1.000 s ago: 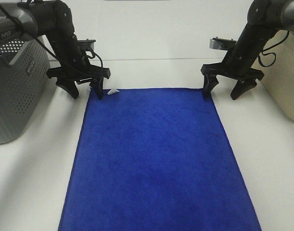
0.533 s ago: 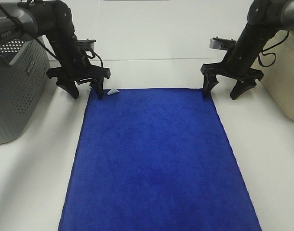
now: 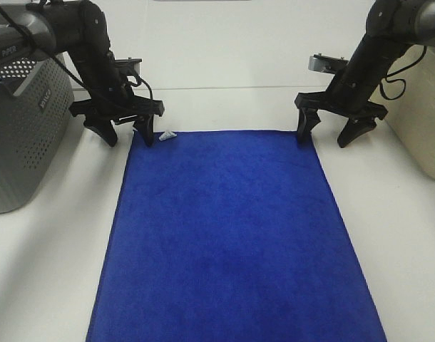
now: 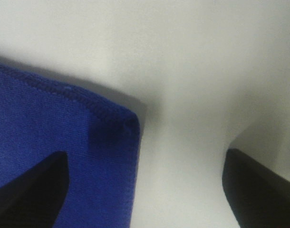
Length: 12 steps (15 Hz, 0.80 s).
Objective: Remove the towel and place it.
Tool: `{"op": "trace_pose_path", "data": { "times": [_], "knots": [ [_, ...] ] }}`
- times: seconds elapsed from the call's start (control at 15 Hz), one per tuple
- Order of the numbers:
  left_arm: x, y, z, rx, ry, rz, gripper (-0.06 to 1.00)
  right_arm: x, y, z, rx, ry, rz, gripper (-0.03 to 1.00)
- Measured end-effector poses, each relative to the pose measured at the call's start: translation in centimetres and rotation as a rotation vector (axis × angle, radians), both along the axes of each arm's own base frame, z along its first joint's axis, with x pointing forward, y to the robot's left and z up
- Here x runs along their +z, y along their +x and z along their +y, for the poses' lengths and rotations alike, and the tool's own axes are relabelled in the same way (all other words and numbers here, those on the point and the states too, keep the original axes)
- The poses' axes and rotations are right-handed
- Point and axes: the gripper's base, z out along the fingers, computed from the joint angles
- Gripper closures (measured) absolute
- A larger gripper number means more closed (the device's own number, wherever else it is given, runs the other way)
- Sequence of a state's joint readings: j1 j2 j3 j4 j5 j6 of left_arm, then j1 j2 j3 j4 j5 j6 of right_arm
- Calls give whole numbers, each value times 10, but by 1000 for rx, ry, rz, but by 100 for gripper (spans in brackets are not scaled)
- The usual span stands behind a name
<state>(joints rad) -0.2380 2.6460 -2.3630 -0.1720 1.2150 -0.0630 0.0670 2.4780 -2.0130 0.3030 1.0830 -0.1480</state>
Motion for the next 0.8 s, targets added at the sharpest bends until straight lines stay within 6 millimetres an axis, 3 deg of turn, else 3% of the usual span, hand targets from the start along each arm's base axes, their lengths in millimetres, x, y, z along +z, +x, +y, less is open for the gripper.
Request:
{"op": "trace_pose_path", "data": {
  "times": [0.27, 0.53, 0.8],
  "knots": [
    [0, -1, -6, -2, -24, 6, 25, -1, 2, 13, -39, 103, -5, 12],
    [0, -11, -37, -43, -79, 24, 25, -2, 1, 48, 19, 90, -58, 13],
    [0, -13, -44, -55, -85, 27, 31, -3, 1, 51, 37, 67, -72, 16]
  ]
}}
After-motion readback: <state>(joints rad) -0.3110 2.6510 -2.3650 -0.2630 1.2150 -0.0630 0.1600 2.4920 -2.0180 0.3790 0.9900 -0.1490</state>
